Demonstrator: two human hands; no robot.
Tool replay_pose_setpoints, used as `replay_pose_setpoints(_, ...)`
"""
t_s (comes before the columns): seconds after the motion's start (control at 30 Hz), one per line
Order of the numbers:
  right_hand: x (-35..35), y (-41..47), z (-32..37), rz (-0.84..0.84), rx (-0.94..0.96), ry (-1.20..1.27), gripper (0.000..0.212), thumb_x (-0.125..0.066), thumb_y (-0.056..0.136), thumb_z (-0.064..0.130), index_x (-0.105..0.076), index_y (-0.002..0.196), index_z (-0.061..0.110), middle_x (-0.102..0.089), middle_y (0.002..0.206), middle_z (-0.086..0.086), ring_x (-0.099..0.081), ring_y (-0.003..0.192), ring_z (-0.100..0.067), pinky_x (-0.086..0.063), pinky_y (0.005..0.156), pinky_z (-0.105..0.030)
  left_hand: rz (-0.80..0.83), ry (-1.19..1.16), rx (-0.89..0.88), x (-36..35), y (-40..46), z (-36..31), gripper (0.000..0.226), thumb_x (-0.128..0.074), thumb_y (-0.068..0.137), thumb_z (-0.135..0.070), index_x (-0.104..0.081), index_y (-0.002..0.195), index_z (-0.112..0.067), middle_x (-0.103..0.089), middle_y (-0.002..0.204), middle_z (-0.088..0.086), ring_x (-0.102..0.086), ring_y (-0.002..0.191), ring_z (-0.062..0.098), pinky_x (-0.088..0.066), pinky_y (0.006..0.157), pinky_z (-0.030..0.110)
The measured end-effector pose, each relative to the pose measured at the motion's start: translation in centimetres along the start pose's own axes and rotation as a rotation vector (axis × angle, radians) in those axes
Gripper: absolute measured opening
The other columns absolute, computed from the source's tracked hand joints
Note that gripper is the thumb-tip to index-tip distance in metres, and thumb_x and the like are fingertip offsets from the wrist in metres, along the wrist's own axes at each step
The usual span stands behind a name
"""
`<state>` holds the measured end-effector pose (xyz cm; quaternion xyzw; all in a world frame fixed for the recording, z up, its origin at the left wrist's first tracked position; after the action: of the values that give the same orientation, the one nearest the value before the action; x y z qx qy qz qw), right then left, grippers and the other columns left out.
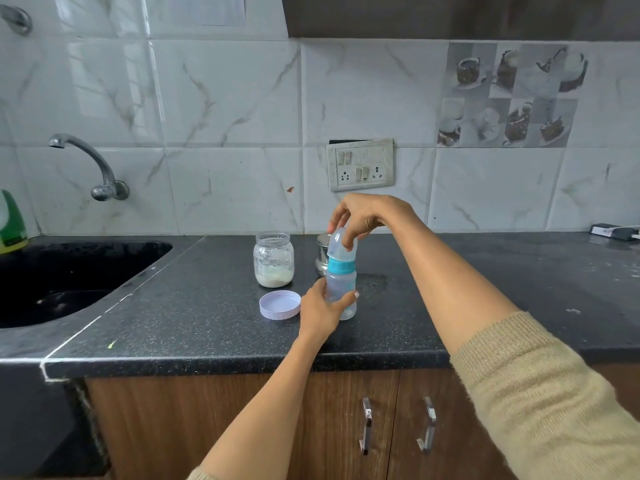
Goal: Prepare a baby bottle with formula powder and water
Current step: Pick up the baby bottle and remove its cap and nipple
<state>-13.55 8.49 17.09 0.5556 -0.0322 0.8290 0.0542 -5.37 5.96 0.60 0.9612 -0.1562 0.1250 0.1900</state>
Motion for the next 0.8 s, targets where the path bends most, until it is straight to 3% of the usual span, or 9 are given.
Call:
replay_pose_setpoints(0.13, 0.7, -0.8, -1.6, -0.073, 0.027, 0.162, 0.039, -0.076, 0.069, 0.0, -0.066, 0.104, 0.015, -0.058, 0.102, -0.001, -0.059, 0.093, -0.016, -0.053, 0.067, -0.02, 0.001, -0.001, -0.008, 0.1, 0.0, 0.0, 0.057, -0.073, 0.078, -0.036, -0.052, 0.124, -0.01, -0.061, 0.126, 0.006, -0.055, 0.104, 0.013, -0.042, 0.086, 0.023)
replay_pose_setpoints(0.3, 0.7, -3.2, -6.4, -0.297, 0.034, 0.736, 0.039, -0.075, 0.073, -0.002, -0.058, 0.104, 0.014, -0.053, 0.105, -0.004, -0.06, 0.094, -0.018, -0.056, 0.085, -0.034, 0.002, -0.013, -0.002, 0.1, -0.1, 0.0, 0.056, -0.073, 0.078, -0.035, -0.053, 0.123, -0.01, -0.061, 0.124, 0.005, -0.054, 0.101, 0.01, -0.041, 0.085, 0.022)
replay_pose_setpoints(0.43, -5.2, -3.4, -10.5, -0.333, -0.029, 1.024, 0.044, -0.069, 0.077, 0.002, -0.056, 0.117, 0.015, -0.059, 0.114, -0.007, -0.061, 0.104, -0.021, -0.05, 0.096, -0.037, -0.003, -0.015, -0.007, 0.1, -0.1, 0.0, 0.053, -0.074, 0.077, -0.035, -0.055, 0.12, -0.01, -0.063, 0.121, 0.005, -0.055, 0.097, 0.011, -0.041, 0.082, 0.023)
replay_pose_setpoints(0.5, -8.0, -3.2, -12.3, -0.369, -0.103, 0.98, 0.045, -0.071, 0.074, 0.006, -0.059, 0.116, 0.015, -0.063, 0.112, -0.008, -0.061, 0.102, -0.021, -0.051, 0.091, -0.032, -0.012, -0.011, -0.01, 0.1, -0.1, 0.0, 0.05, -0.074, 0.077, -0.035, -0.056, 0.117, -0.01, -0.065, 0.118, 0.006, -0.057, 0.095, 0.012, -0.042, 0.08, 0.024)
replay_pose_setpoints(0.63, -10.4, -3.8, -14.6, -0.505, -0.244, 0.737, 0.058, -0.082, 0.067, 0.018, -0.053, 0.117, 0.016, -0.058, 0.104, -0.002, -0.055, 0.091, -0.014, -0.044, 0.063, -0.017, -0.005, -0.002, 0.001, 0.1, -0.1, 0.0, 0.055, -0.073, 0.077, -0.037, -0.054, 0.121, -0.01, -0.062, 0.123, 0.005, -0.057, 0.103, 0.014, -0.043, 0.084, 0.024)
replay_pose_setpoints(0.8, -11.1, -3.7, -15.6, -0.539, -0.301, 0.584, 0.063, -0.085, 0.064, 0.026, -0.052, 0.116, 0.018, -0.058, 0.113, -0.004, -0.054, 0.096, -0.016, -0.042, 0.063, -0.019, -0.001, 0.009, 0.01, 0.1, -0.2, -0.1, 0.061, -0.072, 0.078, -0.038, -0.05, 0.128, -0.01, -0.059, 0.129, 0.007, -0.056, 0.116, 0.019, -0.043, 0.09, 0.026)
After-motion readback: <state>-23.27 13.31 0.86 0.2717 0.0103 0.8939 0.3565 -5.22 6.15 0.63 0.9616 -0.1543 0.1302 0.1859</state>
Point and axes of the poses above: each hand's wrist, its own y-axis towards the middle knuckle, its own x-axis out of the back of the hand, z = x × y, the point moved 6 cm from there along y, towards the middle knuckle
